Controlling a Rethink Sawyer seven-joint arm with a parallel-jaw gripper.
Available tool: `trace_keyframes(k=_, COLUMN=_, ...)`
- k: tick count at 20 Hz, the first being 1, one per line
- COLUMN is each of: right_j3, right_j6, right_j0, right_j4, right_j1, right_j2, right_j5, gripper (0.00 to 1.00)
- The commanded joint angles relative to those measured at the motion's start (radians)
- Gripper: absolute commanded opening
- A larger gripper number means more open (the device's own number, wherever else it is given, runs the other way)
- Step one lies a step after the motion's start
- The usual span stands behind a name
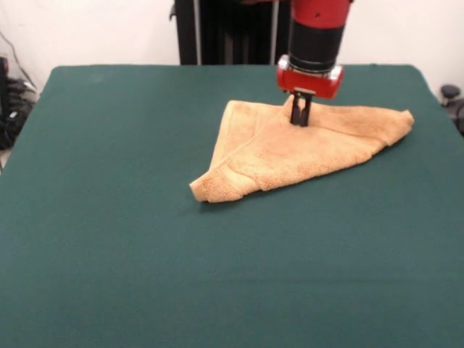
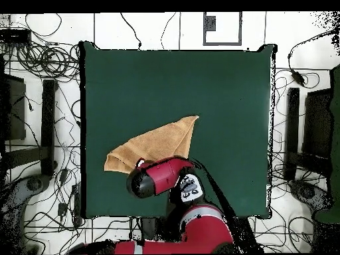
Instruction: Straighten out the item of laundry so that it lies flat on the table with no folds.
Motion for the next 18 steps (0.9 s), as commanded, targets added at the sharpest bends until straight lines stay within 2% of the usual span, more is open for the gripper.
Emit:
trace_keyframes(k=1, right_j3=-0.004, right_j6=0.013, right_j0=-0.093, right_j4=0.014, right_j1=0.083, right_j2=0.023, right_j5=0.027, gripper=0.0)
trace_keyframes(k=6, right_j3=0.079, right_j6=-0.094, right_j0=-0.186, right_j4=0.061, right_j1=-0.093, right_j2=0.111, right_j5=0.222, gripper=0.0)
trace_keyframes(k=11, right_j3=0.158, right_j6=-0.165, right_j0=-0.245, right_j4=0.107, right_j1=-0.27, right_j2=0.184, right_j5=0.392, gripper=0.0)
trace_keyframes(k=14, right_j3=0.177, right_j6=-0.172, right_j0=-0.264, right_j4=0.105, right_j1=-0.296, right_j2=0.206, right_j5=0.42, gripper=0.0)
trace_keyframes(k=18, right_j3=0.169, right_j6=-0.144, right_j0=-0.269, right_j4=0.078, right_j1=-0.263, right_j2=0.216, right_j5=0.393, gripper=0.0)
